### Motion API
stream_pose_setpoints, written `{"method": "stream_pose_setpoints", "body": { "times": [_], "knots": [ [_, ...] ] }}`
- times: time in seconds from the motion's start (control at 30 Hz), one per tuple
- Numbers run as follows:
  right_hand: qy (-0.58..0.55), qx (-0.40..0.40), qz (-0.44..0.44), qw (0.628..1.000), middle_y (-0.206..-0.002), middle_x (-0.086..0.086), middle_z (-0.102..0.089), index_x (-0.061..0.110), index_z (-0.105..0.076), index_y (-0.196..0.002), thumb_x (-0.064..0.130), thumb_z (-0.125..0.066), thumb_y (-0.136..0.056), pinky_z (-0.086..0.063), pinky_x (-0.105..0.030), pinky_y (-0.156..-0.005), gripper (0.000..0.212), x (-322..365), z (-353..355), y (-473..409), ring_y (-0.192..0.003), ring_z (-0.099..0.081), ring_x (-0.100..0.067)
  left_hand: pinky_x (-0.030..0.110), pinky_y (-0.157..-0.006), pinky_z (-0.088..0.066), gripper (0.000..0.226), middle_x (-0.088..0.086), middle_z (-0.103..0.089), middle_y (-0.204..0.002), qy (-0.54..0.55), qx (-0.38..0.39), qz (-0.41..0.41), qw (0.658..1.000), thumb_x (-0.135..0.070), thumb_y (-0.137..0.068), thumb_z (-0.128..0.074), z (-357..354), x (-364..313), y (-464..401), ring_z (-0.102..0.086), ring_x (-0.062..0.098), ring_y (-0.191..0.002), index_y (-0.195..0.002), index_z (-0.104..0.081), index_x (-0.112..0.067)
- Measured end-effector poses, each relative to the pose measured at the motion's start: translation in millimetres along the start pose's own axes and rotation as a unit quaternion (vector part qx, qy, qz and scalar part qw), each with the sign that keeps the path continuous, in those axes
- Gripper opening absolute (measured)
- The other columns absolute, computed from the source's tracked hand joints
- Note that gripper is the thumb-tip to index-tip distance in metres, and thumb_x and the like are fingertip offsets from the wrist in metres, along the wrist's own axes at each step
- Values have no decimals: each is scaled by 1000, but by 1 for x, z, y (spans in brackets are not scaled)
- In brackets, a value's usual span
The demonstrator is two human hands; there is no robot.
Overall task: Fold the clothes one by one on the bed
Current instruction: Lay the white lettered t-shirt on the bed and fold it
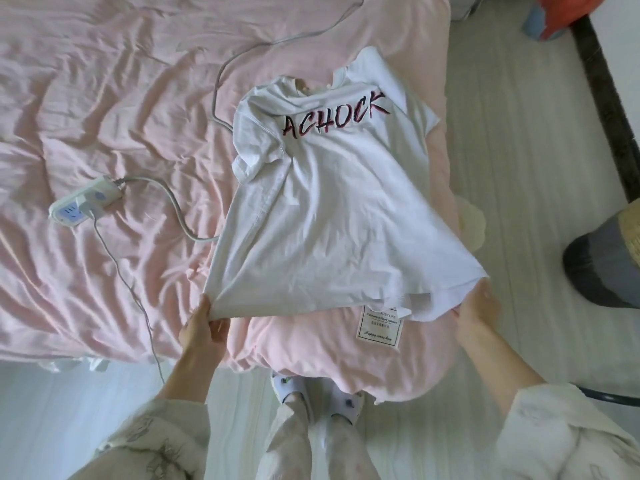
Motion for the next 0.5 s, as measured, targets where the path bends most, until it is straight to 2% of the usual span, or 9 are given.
{"method": "stream_pose_setpoints", "body": {
  "times": [0.03,0.1,0.13,0.2,0.27,0.33,0.37,0.43,0.5],
  "knots": [
    [-17,17,-29,999,-101,-14,-61,8,-58,-102,43,-39,-96,-54,-42,-78,40,-9,-1,-1,-87,-62,-30,21,-71,-57,19,5,-60,-92,31,21,11,999,-25,-91,-60,-2,7,2,-64,12,-71,-98,-58,-8],
    [-11,36,-48,998,-76,-10,-57,8,-55,-87,46,-47,-91,-49,-29,-51,39,-19,-8,4,-59,-54,-23,29,-103,-43,24,8,-58,-106,53,48,44,996,-26,-95,-53,-11,18,10,-60,18,-104,-108,-55,-7],
    [-9,41,-52,998,-69,-8,-53,7,-55,-88,45,-52,-89,-45,-27,-44,38,-25,-11,4,-53,-50,-19,33,-109,-37,33,10,-55,-117,54,49,58,996,-26,-95,-51,-16,27,13,-53,22,-119,-120,-50,-5],
    [-11,74,-86,994,-68,-6,-49,5,-54,-97,37,-56,-88,-46,-28,-49,33,-36,-22,9,-55,-48,-17,34,-109,-36,51,11,-43,-139,20,51,93,994,-26,-96,-50,-24,43,16,-41,25,-133,-138,-36,-2],
    [-24,122,-150,981,-72,-6,-45,5,-48,-100,23,-51,-92,-48,-31,-62,20,-49,-31,14,-59,-44,-16,33,-103,-41,46,10,-48,-133,-51,48,123,990,-27,-95,-52,-28,57,16,-51,25,-120,-133,-41,-3],
    [-19,144,-192,971,-74,-6,-40,7,-45,-101,15,-47,-91,-45,-31,-64,13,-59,-33,18,-59,-39,-16,32,-94,-44,32,9,-55,-108,-70,46,133,988,-21,-92,-57,-29,63,15,-58,22,-94,-121,-48,-9],
    [-18,152,-198,968,-75,-5,-41,7,-46,-102,16,-49,-91,-45,-31,-62,15,-64,-33,18,-59,-39,-15,31,-90,-45,30,8,-54,-100,-73,44,127,988,-20,-91,-59,-28,64,15,-57,21,-88,-119,-50,-11],
    [-13,175,-181,968,-81,-6,-46,9,-48,-103,26,-58,-90,-48,-34,-69,24,-65,-36,15,-69,-47,-17,32,-88,-47,23,7,-52,-95,-98,31,104,989,-22,-91,-60,-27,61,7,-56,21,-86,-110,-52,-12],
    [22,186,-118,975,-91,-7,-49,13,-52,-96,33,-64,-87,-47,-35,-75,25,-60,-38,9,-86,-49,-21,36,-93,-47,23,6,-52,-98,-107,13,80,991,-27,-92,-58,-26,53,0,-54,22,-98,-110,-50,-13]
  ]
}}
Point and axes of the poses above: each hand's wrist, its own y-axis away from the middle knuckle, its own z-axis out of the back of the hand, x = y × z, the point moved 6 cm from there along -y, towards the middle knuckle
